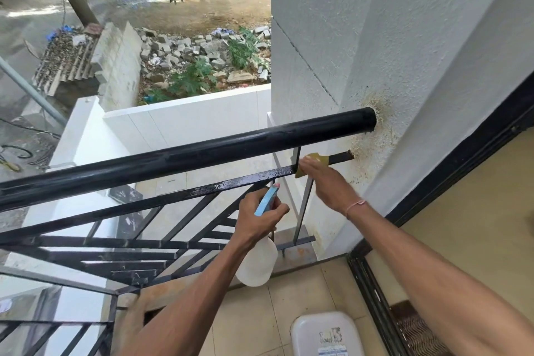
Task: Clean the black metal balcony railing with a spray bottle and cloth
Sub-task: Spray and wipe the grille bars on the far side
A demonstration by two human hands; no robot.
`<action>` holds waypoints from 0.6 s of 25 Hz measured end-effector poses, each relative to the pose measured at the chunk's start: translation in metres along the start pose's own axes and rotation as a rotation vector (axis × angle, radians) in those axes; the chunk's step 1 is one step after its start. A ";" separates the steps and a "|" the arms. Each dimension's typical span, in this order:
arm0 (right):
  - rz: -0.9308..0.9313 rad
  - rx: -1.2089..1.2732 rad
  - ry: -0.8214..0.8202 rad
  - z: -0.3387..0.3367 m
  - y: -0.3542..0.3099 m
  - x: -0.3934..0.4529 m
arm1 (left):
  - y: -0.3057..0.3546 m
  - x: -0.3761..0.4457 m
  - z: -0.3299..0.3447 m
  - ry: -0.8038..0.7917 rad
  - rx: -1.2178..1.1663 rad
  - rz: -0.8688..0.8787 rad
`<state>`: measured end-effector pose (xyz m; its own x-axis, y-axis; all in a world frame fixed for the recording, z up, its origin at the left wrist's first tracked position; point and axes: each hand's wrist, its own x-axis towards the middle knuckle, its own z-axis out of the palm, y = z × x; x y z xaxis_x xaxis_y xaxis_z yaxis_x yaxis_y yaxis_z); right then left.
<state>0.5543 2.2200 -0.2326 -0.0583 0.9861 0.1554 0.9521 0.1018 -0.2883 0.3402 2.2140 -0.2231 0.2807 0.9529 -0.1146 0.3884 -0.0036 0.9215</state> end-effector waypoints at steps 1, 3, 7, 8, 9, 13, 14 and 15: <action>-0.039 -0.047 -0.045 -0.006 0.011 -0.001 | -0.001 0.001 -0.001 -0.004 -0.003 -0.005; 0.031 -0.097 -0.030 -0.011 0.037 -0.005 | -0.002 0.001 -0.002 -0.010 -0.002 -0.004; 0.397 -0.098 0.158 0.009 0.035 -0.005 | -0.002 0.002 -0.007 0.000 -0.039 -0.007; 0.461 -0.038 0.179 0.016 0.020 0.000 | -0.004 0.002 -0.010 0.006 -0.050 -0.018; 0.470 -0.008 0.186 0.022 0.000 0.001 | -0.006 0.002 -0.012 0.016 -0.066 -0.031; 0.397 0.187 0.275 0.037 -0.076 -0.024 | -0.011 -0.004 -0.025 0.054 -0.089 -0.019; 0.420 0.271 0.276 0.034 -0.090 -0.027 | -0.015 -0.006 -0.030 0.070 -0.090 -0.023; 0.411 0.308 0.301 0.031 -0.099 -0.029 | -0.016 -0.007 -0.035 0.083 -0.097 -0.033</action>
<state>0.4524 2.1857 -0.2381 0.4272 0.8768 0.2207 0.7451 -0.2031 -0.6352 0.3009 2.2177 -0.2242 0.1936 0.9740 -0.1179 0.3081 0.0537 0.9498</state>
